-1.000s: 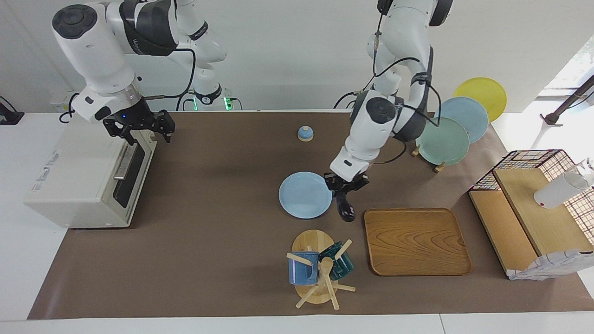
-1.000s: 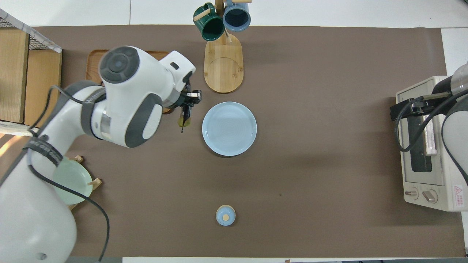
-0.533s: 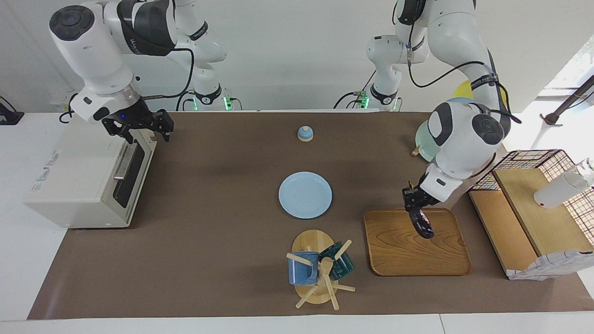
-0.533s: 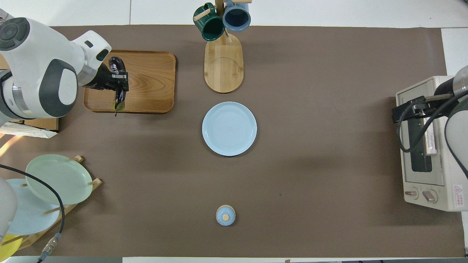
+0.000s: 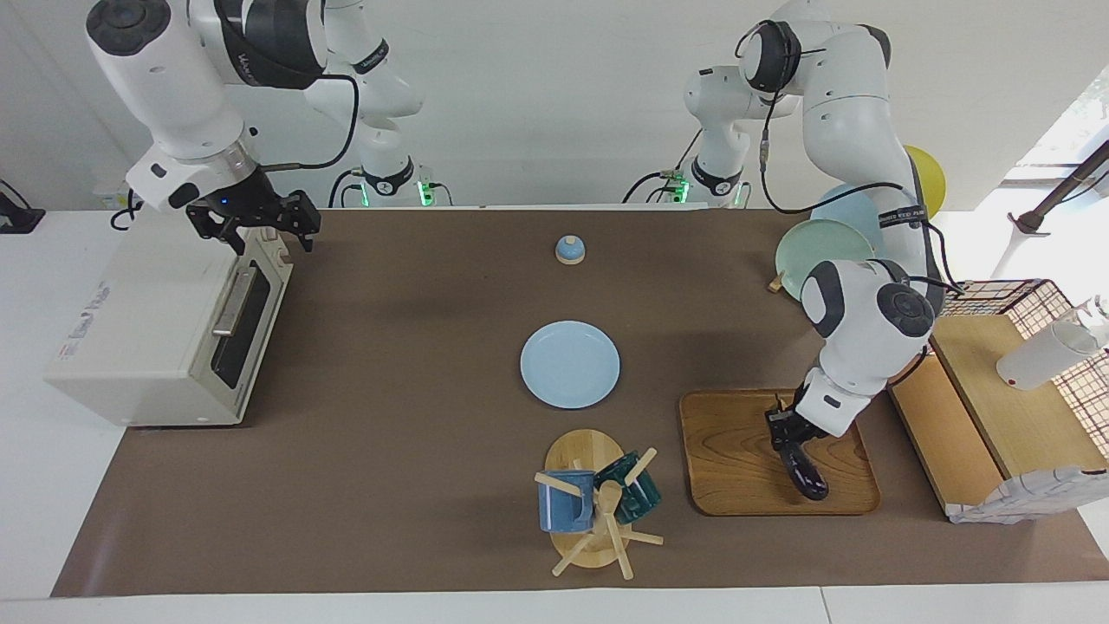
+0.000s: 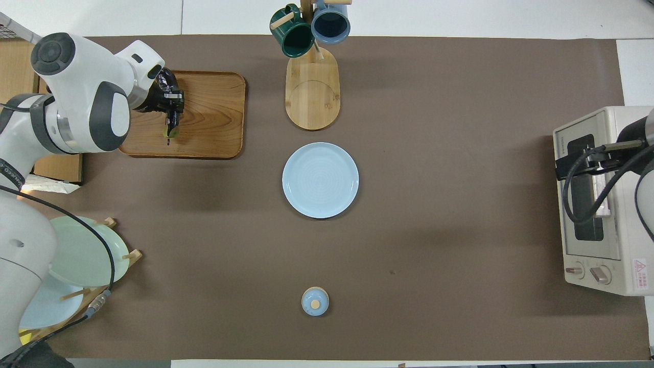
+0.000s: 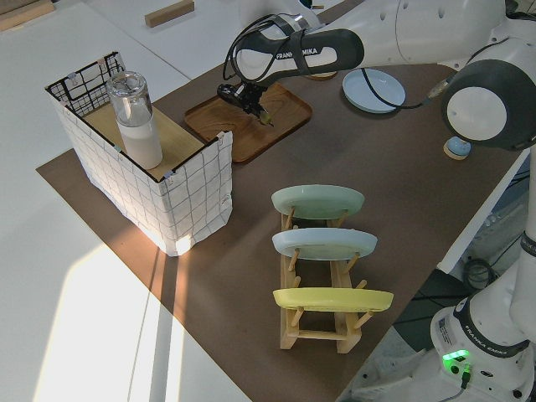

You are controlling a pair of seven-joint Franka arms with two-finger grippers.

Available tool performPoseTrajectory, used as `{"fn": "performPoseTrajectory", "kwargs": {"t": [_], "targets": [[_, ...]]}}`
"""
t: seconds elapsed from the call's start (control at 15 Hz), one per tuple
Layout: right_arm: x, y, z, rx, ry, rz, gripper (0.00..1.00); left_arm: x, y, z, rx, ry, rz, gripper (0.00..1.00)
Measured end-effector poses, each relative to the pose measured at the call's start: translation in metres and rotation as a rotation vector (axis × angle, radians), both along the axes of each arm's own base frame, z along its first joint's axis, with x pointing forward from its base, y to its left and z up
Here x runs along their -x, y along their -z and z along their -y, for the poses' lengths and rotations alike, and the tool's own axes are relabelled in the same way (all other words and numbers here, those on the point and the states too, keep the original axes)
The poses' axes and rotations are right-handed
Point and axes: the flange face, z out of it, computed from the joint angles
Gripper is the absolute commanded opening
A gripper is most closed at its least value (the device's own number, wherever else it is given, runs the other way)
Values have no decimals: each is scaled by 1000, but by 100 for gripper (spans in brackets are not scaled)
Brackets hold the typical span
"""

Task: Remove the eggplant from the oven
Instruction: 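Open the left gripper and draw it back from the tray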

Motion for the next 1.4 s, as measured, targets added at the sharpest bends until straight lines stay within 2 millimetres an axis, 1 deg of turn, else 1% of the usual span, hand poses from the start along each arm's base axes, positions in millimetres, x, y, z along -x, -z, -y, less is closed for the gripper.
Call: {"fn": "performPoseTrajectory", "kwargs": {"t": [0.27, 0.33, 0.4, 0.67, 0.8, 0.87, 1.0, 1.07, 1.27, 1.4], "targets": [[2, -4, 1, 1, 3, 9, 100, 1, 3, 2, 1, 3, 5, 0], [2, -5, 2, 1, 4, 11, 100, 1, 4, 2, 1, 2, 6, 56], [3, -7, 3, 1, 6, 14, 100, 1, 5, 1, 0, 5, 5, 100], [8, -17, 5, 2, 11, 32, 100, 1, 5, 1, -3, 18, -1, 100], [9, -19, 5, 2, 12, 35, 100, 0, -3, 0, -3, 18, -1, 100], [9, -19, 5, 2, 12, 35, 100, -1, -13, -1, -3, 17, 3, 100], [9, -18, 5, 0, 12, 33, 100, 2, -45, -9, -5, 8, 9, 100], [9, -18, 4, -6, 12, 33, 100, 7, -67, -17, -7, 1, 2, 100], [9, -17, 2, -24, 14, 32, 100, 32, -141, -40, -12, -21, -23, 100], [9, -17, 2, -24, 14, 32, 100, 54, -189, -46, -15, -22, -31, 100]]}}
